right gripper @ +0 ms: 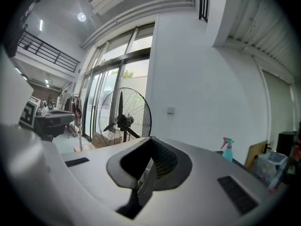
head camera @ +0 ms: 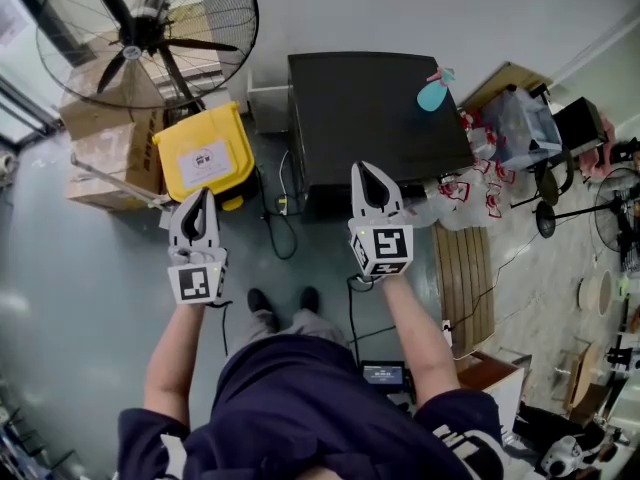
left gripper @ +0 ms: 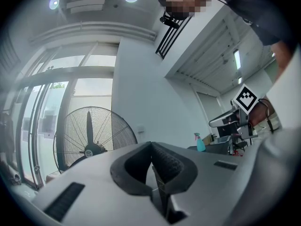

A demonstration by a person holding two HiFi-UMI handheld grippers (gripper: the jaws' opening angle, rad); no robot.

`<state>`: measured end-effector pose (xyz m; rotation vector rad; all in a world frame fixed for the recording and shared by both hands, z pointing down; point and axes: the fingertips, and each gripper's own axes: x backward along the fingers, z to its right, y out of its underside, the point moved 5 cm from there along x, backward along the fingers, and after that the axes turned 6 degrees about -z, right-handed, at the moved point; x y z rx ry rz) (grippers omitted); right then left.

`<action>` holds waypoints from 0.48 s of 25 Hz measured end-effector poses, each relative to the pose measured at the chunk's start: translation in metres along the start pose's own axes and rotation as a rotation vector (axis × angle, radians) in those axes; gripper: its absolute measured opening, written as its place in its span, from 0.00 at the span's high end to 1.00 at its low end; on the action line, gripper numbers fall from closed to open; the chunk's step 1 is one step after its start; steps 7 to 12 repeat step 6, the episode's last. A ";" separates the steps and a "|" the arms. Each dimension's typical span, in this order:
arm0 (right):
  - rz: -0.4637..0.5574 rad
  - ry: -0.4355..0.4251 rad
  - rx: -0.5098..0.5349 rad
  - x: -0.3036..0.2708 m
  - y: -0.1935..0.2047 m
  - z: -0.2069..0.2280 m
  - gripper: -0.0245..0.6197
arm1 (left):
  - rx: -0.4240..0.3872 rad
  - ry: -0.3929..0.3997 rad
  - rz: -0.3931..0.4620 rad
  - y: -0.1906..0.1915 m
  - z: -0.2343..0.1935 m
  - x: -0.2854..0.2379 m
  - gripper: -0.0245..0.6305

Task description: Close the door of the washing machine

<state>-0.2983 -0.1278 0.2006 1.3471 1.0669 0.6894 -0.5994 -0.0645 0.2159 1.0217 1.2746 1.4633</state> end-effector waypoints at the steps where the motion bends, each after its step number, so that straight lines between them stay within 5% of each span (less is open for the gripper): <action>1: 0.000 0.000 0.000 0.001 0.000 -0.001 0.93 | -0.001 -0.001 0.001 -0.001 0.000 0.001 0.93; 12: 0.002 0.000 -0.005 0.004 -0.002 0.001 0.93 | -0.006 -0.007 0.007 -0.003 0.001 0.003 0.93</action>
